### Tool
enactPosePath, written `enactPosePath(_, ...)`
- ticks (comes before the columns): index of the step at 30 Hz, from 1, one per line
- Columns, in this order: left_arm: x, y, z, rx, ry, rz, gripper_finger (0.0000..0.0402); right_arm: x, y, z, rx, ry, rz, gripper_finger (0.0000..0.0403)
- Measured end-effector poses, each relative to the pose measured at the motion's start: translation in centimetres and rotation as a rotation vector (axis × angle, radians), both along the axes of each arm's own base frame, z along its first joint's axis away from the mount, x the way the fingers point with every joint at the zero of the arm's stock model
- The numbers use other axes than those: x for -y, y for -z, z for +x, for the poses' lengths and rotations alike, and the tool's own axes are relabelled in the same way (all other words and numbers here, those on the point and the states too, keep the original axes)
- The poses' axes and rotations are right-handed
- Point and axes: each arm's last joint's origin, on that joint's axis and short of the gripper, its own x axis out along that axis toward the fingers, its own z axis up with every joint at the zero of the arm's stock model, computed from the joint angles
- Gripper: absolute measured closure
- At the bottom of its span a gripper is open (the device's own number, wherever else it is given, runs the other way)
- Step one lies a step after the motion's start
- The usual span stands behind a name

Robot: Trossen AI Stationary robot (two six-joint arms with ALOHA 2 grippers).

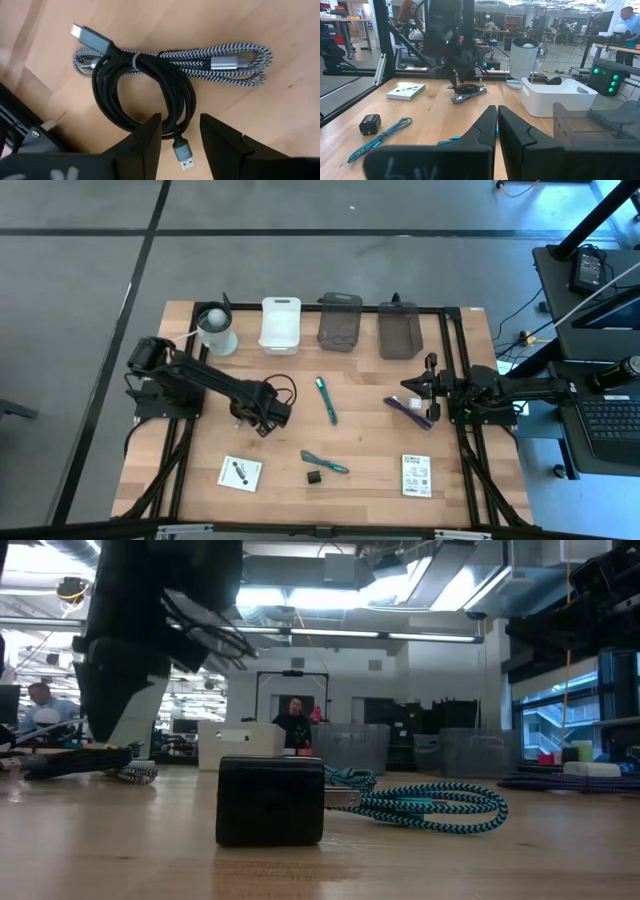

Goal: Pick and place items into bin
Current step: Put the black charger cable into the white bin

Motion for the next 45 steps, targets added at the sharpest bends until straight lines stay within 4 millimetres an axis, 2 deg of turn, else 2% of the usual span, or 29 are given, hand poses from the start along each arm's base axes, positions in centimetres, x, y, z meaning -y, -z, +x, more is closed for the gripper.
enactPosePath(11,0.4,3.3,0.9,-0.128,0.004,-0.053,0.0281,0.0,0.0,0.0,0.000,0.000,0.000,0.0382)
enactPosePath(18,0.6,4.2,1.0,-0.154,0.011,-0.087,0.0346,0.0,0.0,0.0,0.000,0.000,0.000,0.0382)
enactPosePath(21,0.6,3.9,1.0,-0.147,0.001,-0.097,0.0383,0.0,0.0,0.0,0.000,0.000,0.000,0.0382)
enactPosePath(24,0.7,3.2,0.8,-0.140,-0.015,-0.134,0.0392,0.0,0.0,0.0,0.000,0.000,0.000,0.0382)
enactPosePath(31,0.5,-0.2,-1.3,-0.178,-0.080,-0.183,0.0395,0.0,0.0,0.0,0.000,0.000,0.000,0.0382)
enactPosePath(37,0.0,-5.0,-2.7,0.008,-0.123,-0.200,0.0396,0.0,0.0,0.0,0.000,-0.001,0.000,0.0382)
enactPosePath(41,-1.6,-8.3,-2.9,0.196,-0.148,-0.073,0.0397,0.0,0.0,0.0,0.000,0.000,0.000,0.0382)
enactPosePath(45,-4.3,-10.9,-2.0,0.326,-0.127,0.004,0.0397,0.0,0.0,0.0,0.000,0.000,0.000,0.0382)
